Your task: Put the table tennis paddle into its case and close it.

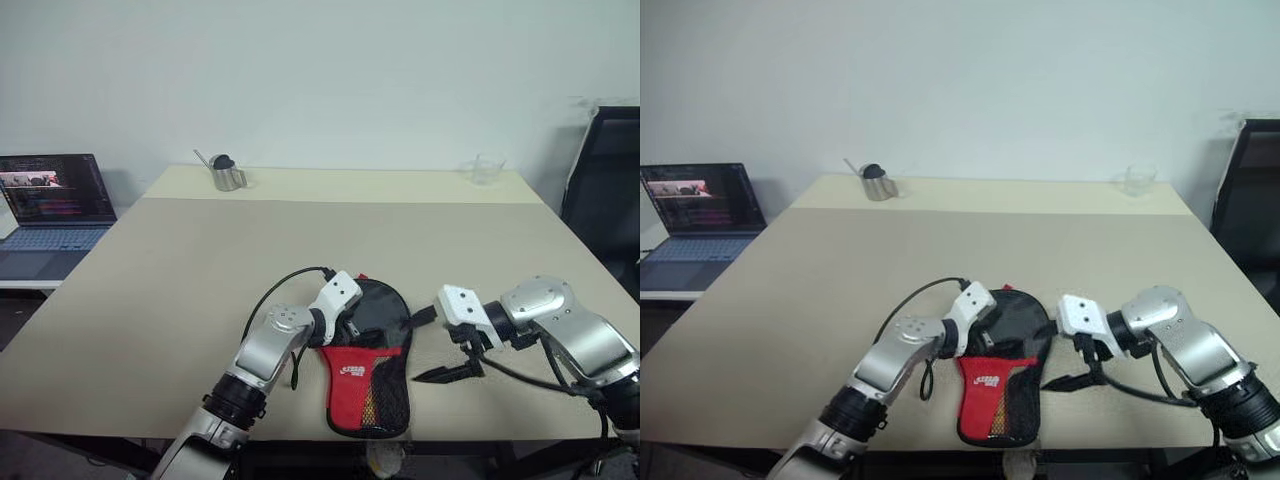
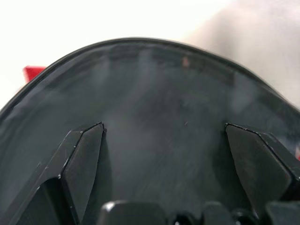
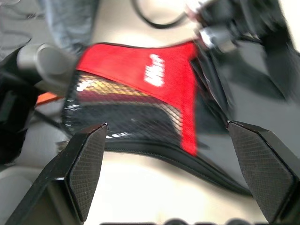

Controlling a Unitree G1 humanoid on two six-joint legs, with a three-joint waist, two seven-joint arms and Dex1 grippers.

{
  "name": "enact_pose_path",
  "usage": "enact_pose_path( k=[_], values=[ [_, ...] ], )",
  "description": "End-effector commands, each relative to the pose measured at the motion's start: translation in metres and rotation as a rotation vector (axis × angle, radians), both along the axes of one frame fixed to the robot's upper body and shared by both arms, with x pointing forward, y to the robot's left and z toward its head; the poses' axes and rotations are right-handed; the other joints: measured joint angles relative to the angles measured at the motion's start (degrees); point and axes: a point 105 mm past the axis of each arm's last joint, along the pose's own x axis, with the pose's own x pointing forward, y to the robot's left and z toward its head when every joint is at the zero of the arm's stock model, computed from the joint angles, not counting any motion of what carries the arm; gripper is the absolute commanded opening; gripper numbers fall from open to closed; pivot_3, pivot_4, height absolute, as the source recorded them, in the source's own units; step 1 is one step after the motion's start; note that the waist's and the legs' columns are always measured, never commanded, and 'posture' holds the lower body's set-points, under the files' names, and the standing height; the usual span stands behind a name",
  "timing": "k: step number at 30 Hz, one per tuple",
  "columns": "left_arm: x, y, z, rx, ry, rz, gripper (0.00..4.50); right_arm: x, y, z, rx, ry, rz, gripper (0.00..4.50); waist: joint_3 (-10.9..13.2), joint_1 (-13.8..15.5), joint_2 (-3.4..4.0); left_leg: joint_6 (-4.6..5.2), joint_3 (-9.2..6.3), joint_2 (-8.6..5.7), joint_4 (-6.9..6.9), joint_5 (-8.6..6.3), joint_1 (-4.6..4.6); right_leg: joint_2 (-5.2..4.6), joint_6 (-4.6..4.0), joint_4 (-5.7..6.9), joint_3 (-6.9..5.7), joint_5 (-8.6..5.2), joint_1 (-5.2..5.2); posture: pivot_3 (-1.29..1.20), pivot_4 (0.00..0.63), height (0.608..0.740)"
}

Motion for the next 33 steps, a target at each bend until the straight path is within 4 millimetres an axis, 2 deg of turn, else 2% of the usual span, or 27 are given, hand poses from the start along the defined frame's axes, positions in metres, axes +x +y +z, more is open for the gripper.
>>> enact_pose_path(
  k=[1, 4, 8, 12, 18, 24, 31, 33],
  values=[
    [-0.001, 0.022, 0.014, -0.004, 0.006, 0.019, 4.50, 0.019, -0.009, 0.019, 0.077, -0.076, -0.068, 4.46, 0.1, -0.4, 0.04, 0.00, 0.01, 0.01, 0.00, 0.00, 0.00, 0.01, 0.00, 0.02, 0.02, 0.00, -0.02, 0.00, 0.150, 0.740],
    [-0.003, 0.039, 0.035, -0.019, -0.023, 0.022, 4.50, 0.038, -0.014, 0.027, 0.128, -0.124, -0.145, 4.46, 0.4, -1.2, 0.04, 0.01, 0.00, 0.02, 0.00, 0.00, 0.02, 0.02, 0.00, 0.10, 0.03, 0.00, -0.04, 0.00, 0.150, 0.740],
    [-0.022, 0.076, 0.065, -0.007, -0.091, 0.004, 4.50, 0.064, -0.017, 0.046, 0.231, -0.131, -0.242, 4.46, 1.1, -2.0, 0.08, 0.00, 0.03, 0.06, -0.01, 0.01, 0.01, 0.02, 0.00, 0.16, 0.08, 0.01, -0.10, 0.00, 0.150, 0.740],
    [-0.042, 0.113, 0.079, 0.010, -0.118, 0.048, 4.50, 0.080, -0.030, 0.053, 0.218, -0.131, -0.270, 4.46, 1.2, -1.7, 0.08, -0.01, 0.05, 0.07, -0.10, 0.01, -0.21, 0.02, -0.06, 0.08, 0.06, -0.04, -0.28, 0.00, 0.150, 0.740],
    [-0.069, 0.165, 0.089, 0.069, -0.135, 0.160, 4.50, 0.105, -0.055, 0.061, 0.149, -0.166, -0.334, 4.46, 1.4, -1.6, 0.10, -0.02, 0.13, 0.07, -0.10, 0.00, -0.35, -0.03, -0.06, 0.03, 0.11, -0.06, -0.46, 0.00, 0.150, 0.740],
    [-0.088, 0.190, 0.102, 0.090, -0.155, 0.220, 4.50, 0.118, -0.068, 0.071, 0.137, -0.190, -0.364, 4.46, 1.5, -1.5, 0.11, -0.02, 0.12, 0.09, -0.09, 0.01, -0.34, -0.05, -0.08, 0.11, 0.08, -0.07, -0.50, 0.00, 0.150, 0.740],
    [-0.099, 0.212, 0.115, 0.083, -0.171, 0.276, 4.50, 0.128, -0.083, 0.098, 0.217, -0.211, -0.453, 4.46, 1.6, -1.6, 0.19, -0.02, 0.15, 0.10, -0.14, 0.00, -0.35, -0.05, -0.12, 0.13, 0.11, -0.09, -0.55, 0.00, 0.150, 0.740],
    [-0.099, 0.209, 0.112, 0.069, -0.163, 0.264, 4.50, 0.128, -0.088, 0.100, 0.197, -0.216, -0.460, 4.46, 1.6, -1.6, 0.20, -0.02, 0.16, 0.11, -0.15, 0.00, -0.34, -0.05, -0.14, 0.13, 0.11, -0.10, -0.57, 0.00, 0.150, 0.740]
  ],
)
